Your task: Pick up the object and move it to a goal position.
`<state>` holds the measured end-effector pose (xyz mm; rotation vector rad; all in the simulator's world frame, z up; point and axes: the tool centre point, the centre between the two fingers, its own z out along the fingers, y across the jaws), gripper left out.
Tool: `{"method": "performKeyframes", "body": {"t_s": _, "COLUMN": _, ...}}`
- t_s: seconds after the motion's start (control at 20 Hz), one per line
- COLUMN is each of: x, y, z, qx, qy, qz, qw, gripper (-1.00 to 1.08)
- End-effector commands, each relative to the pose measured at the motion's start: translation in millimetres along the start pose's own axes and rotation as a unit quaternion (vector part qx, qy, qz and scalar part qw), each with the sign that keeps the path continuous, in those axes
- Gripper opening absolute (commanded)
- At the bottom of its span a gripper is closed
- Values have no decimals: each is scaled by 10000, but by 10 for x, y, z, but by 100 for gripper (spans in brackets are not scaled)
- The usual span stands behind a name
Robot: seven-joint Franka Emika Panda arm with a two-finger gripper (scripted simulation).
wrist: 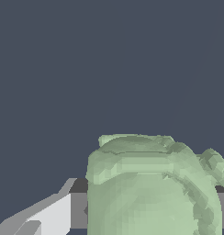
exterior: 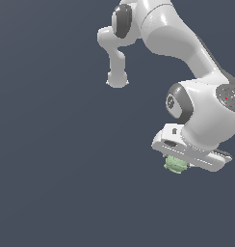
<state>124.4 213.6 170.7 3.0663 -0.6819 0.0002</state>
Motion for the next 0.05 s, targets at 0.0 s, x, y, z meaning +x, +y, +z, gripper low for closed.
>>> {"method": "performKeyframes", "body": {"t_s": 0.0, "x": 5, "y": -5, "z": -5, "qx": 0, "qy": 1, "qz": 1, "qw": 10000, "gripper": -100}}
